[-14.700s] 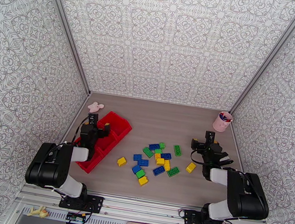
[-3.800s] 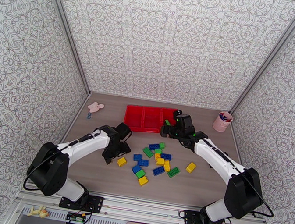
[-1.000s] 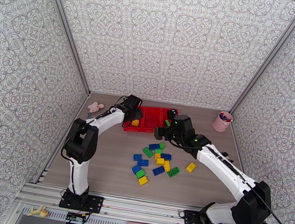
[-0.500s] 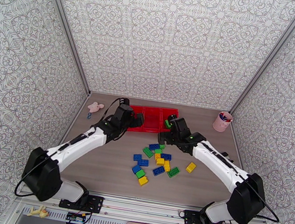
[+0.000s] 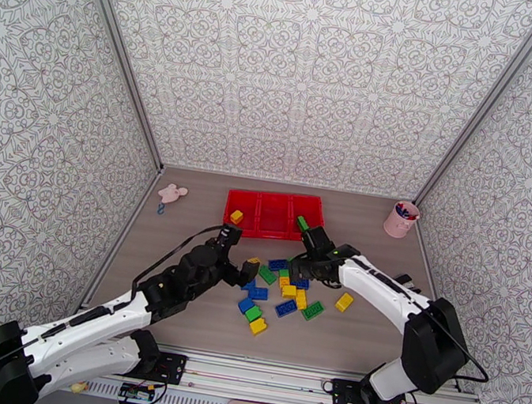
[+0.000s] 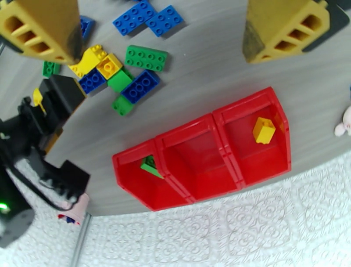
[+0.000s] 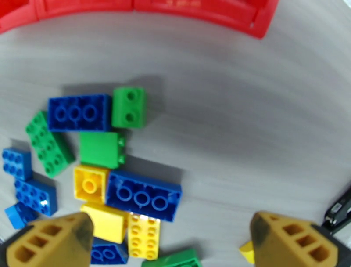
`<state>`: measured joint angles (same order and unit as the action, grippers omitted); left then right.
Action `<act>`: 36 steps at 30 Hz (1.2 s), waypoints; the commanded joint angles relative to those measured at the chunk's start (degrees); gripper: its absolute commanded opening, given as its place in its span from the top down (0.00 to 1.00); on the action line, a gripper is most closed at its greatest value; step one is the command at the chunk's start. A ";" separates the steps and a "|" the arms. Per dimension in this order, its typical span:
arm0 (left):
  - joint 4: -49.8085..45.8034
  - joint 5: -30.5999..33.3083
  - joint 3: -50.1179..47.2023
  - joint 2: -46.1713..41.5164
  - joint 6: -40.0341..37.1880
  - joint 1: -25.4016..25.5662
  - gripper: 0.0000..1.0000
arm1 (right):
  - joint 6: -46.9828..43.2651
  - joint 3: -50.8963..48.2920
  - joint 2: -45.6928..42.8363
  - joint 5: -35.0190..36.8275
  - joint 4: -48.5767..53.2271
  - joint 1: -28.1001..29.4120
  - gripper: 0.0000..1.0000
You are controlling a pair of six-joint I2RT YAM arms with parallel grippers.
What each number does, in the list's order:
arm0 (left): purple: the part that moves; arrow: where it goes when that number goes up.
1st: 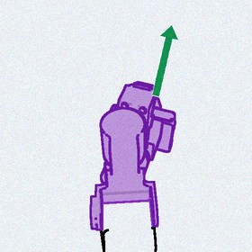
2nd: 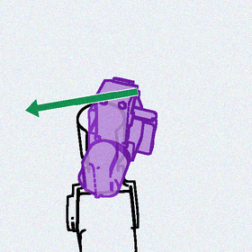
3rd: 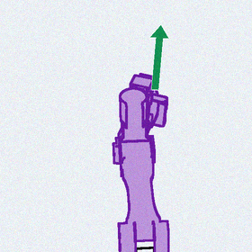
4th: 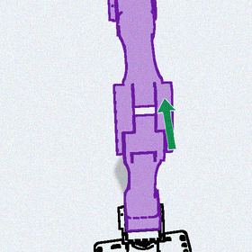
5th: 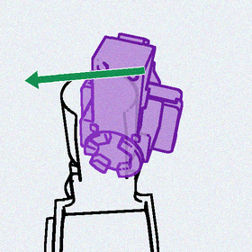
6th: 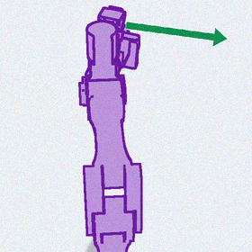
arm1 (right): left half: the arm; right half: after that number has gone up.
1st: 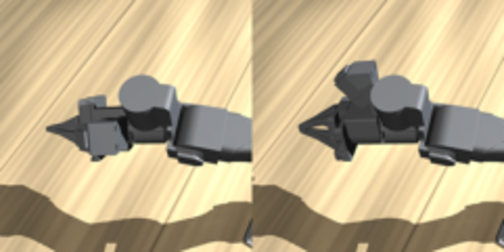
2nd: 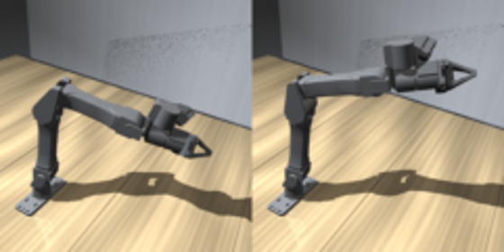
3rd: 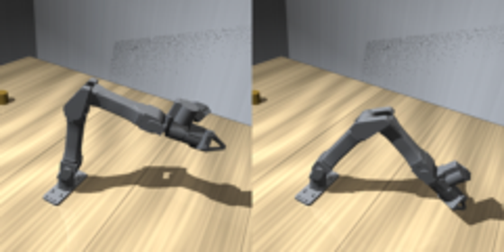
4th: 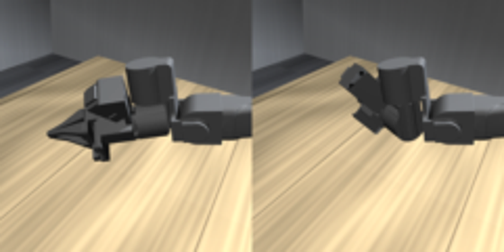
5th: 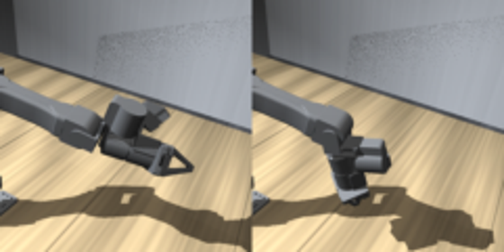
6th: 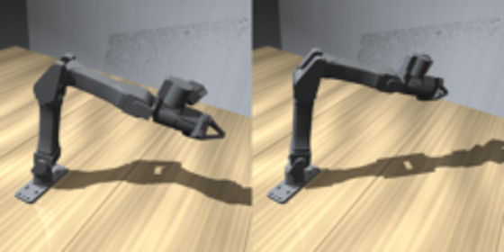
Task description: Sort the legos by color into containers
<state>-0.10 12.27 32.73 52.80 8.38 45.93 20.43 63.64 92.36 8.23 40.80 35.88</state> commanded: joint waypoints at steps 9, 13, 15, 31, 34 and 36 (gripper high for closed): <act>7.75 -16.01 -3.95 1.91 -13.87 2.46 0.00 | 3.59 -2.07 5.76 -2.96 -2.38 -1.24 0.12; 10.51 -16.18 -4.25 3.75 -13.37 3.54 0.00 | 6.38 -2.18 7.20 -2.50 -2.63 -1.86 0.13; 12.10 -15.79 -4.34 4.68 -12.84 3.83 0.00 | 7.73 -2.51 7.31 -2.16 -3.67 -2.34 0.14; 16.45 -17.20 -4.95 7.76 -11.52 4.05 0.00 | 5.17 -4.62 0.75 -1.07 -8.35 -6.51 0.11; 16.05 -18.16 -5.02 7.91 -11.91 4.04 0.00 | 3.06 -2.33 3.59 -0.42 -6.71 -5.82 0.06; 15.84 -18.43 -4.91 8.09 -12.11 3.99 0.00 | 2.66 -0.72 5.53 0.09 -5.50 -5.30 0.05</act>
<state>14.85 -4.38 28.69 60.45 -3.11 49.43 25.45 60.53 95.55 7.05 34.37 29.67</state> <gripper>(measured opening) 0.996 0.947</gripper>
